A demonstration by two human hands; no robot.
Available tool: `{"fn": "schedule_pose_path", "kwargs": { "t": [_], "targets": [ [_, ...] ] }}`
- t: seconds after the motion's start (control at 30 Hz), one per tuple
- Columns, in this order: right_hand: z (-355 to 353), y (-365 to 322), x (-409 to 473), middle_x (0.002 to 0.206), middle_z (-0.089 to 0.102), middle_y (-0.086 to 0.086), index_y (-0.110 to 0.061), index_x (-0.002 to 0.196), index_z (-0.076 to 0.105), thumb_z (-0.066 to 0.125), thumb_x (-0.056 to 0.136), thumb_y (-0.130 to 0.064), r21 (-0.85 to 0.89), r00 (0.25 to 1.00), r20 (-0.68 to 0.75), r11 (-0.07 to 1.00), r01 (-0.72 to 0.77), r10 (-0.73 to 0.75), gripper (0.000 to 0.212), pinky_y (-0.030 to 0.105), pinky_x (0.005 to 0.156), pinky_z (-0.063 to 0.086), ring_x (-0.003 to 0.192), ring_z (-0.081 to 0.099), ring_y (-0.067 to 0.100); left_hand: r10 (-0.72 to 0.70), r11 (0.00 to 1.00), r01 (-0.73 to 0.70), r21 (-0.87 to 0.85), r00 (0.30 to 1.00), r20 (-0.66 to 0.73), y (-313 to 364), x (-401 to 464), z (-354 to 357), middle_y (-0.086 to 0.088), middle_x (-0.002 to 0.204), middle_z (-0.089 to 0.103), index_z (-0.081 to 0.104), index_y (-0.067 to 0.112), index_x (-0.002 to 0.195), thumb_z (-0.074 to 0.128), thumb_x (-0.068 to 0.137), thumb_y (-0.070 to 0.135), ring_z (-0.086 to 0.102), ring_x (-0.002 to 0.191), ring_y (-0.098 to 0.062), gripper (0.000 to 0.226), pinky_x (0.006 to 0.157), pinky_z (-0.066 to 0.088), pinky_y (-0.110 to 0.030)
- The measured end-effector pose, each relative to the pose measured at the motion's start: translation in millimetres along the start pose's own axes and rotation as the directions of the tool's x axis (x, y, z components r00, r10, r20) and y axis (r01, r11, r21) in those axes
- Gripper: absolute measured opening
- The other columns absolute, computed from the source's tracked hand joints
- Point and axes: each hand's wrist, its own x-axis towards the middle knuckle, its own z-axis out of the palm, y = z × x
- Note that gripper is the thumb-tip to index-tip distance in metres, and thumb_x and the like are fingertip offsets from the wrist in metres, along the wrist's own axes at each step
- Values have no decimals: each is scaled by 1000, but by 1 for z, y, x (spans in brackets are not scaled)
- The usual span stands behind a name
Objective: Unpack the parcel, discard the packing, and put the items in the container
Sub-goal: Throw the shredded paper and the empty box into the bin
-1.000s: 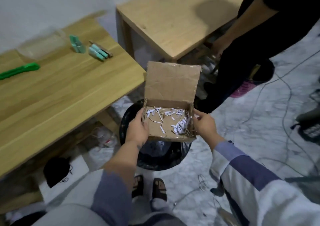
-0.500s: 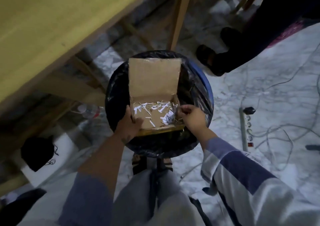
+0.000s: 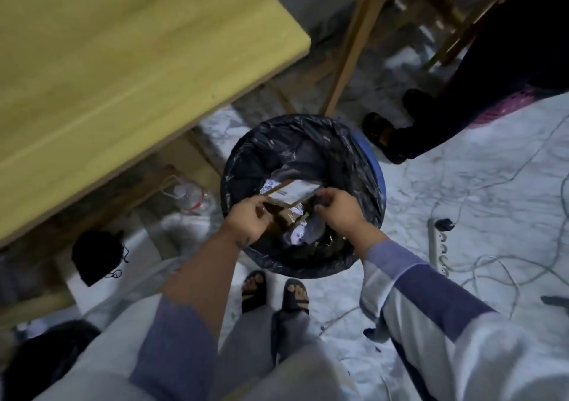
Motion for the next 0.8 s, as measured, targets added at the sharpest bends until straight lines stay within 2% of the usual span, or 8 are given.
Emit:
{"fn": "schedule_pose_path", "kwargs": {
  "t": [0.2, 0.27, 0.4, 0.5, 0.57, 0.67, 0.73, 0.8],
  "targets": [
    [-71, -89, -75, 121, 65, 8, -14, 124, 59, 59, 89, -16, -97, 981, -21, 977, 189, -192, 35, 25, 90, 42, 115, 58, 24, 61, 995, -66, -74, 996, -72, 57, -81, -79, -4, 128, 59, 50, 16, 133, 56, 93, 18, 56, 116, -22, 41, 99, 46, -32],
    [-92, -124, -98, 121, 65, 7, -14, 123, 59, 58, 89, -17, -139, 965, -26, 957, 254, -260, 34, 26, 88, 43, 114, 59, 24, 84, 991, -97, -87, 986, -145, 71, -106, -108, -4, 125, 61, 52, 15, 131, 56, 93, 19, 59, 111, -22, 38, 93, 48, -30],
    [-113, -190, -129, 121, 65, 9, -13, 125, 58, 58, 90, -17, -197, 927, -6, 909, 366, -375, 35, 26, 83, 45, 109, 60, 24, 83, 987, -122, -104, 945, -317, 80, -150, -164, -8, 117, 64, 56, 9, 127, 54, 92, 14, 62, 106, -23, 35, 83, 42, -22],
    [-106, -240, -145, 108, 67, 11, -18, 119, 61, 57, 87, -17, -227, 892, 1, 869, 440, -452, 32, 31, 78, 49, 94, 63, 25, 30, 985, -103, -140, 893, -449, 65, -177, -205, -9, 111, 65, 58, 7, 124, 55, 91, 11, 62, 98, -24, 34, 80, 43, -23],
    [-93, -271, -156, 100, 67, 9, -19, 118, 61, 58, 88, -16, -246, 866, 44, 835, 492, -498, 30, 33, 75, 50, 80, 61, 21, -1, 989, -73, -126, 862, -506, 48, -195, -230, -9, 117, 64, 58, 8, 126, 56, 90, 13, 61, 106, -25, 36, 88, 44, -26],
    [-62, -314, -167, 88, 64, 7, -18, 118, 60, 57, 89, -16, -258, 817, 134, 776, 575, -561, 30, 29, 66, 46, 62, 56, 13, -69, 987, -26, -157, 817, -573, 14, -218, -262, -9, 123, 62, 57, 7, 127, 58, 90, 13, 58, 114, -24, 37, 96, 42, -28],
    [-37, -342, -171, 88, 65, 8, -17, 119, 61, 57, 87, -14, -280, 789, 165, 738, 613, -592, 32, 24, 68, 42, 67, 58, 16, -116, 986, 20, -164, 790, -602, -13, -228, -282, -9, 128, 61, 56, 9, 129, 58, 90, 14, 56, 118, -24, 39, 99, 40, -28],
    [-10, -370, -173, 97, 69, 12, -17, 119, 62, 56, 87, -12, -285, 767, 195, 713, 641, -611, 33, 23, 70, 42, 79, 61, 21, -156, 984, 69, -163, 767, -622, -40, -234, -301, -8, 133, 57, 53, 11, 132, 59, 90, 16, 53, 123, -24, 42, 101, 39, -29]
  ]
}}
